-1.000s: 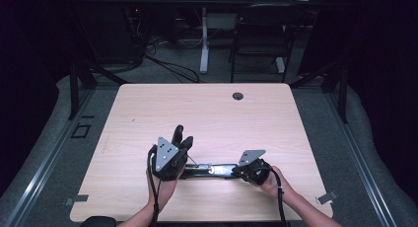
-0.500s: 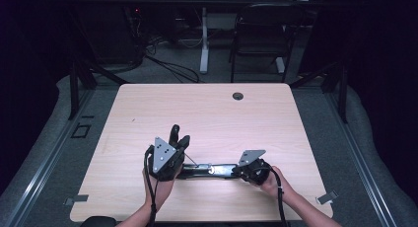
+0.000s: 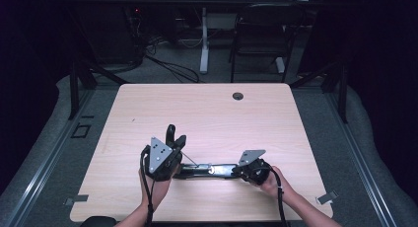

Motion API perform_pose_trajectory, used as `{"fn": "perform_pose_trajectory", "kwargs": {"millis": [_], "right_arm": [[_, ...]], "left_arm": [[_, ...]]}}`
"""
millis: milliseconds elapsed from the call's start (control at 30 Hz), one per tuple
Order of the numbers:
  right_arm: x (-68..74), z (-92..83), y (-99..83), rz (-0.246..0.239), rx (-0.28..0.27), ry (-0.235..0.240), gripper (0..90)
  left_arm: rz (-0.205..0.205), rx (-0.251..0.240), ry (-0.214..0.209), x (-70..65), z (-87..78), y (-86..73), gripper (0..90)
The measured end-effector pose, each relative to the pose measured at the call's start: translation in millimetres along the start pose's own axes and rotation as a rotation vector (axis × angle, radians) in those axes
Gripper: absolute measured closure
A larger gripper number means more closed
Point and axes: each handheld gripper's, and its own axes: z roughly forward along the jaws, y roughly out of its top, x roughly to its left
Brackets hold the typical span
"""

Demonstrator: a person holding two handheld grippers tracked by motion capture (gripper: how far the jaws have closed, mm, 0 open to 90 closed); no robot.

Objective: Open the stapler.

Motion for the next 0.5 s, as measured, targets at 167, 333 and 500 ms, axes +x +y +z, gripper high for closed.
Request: {"fn": "perform_pose_trajectory", "kwargs": {"millis": [167,333,500], "right_arm": [[-0.1,0.1,-0.1,0.0,-0.002,0.0,90.0],[-0.3,0.3,0.0,0.002,-0.002,0.003,90.0],[-0.4,0.1,0.6,0.005,0.007,0.004,90.0]], "left_arm": [[-0.043,-0.004,0.034,12.9,-4.3,-0.2,90.0],[-0.143,0.033,0.063,37.2,-10.1,-5.5,90.0],[-0.184,0.088,0.094,53.7,-13.2,-14.7,90.0]]}}
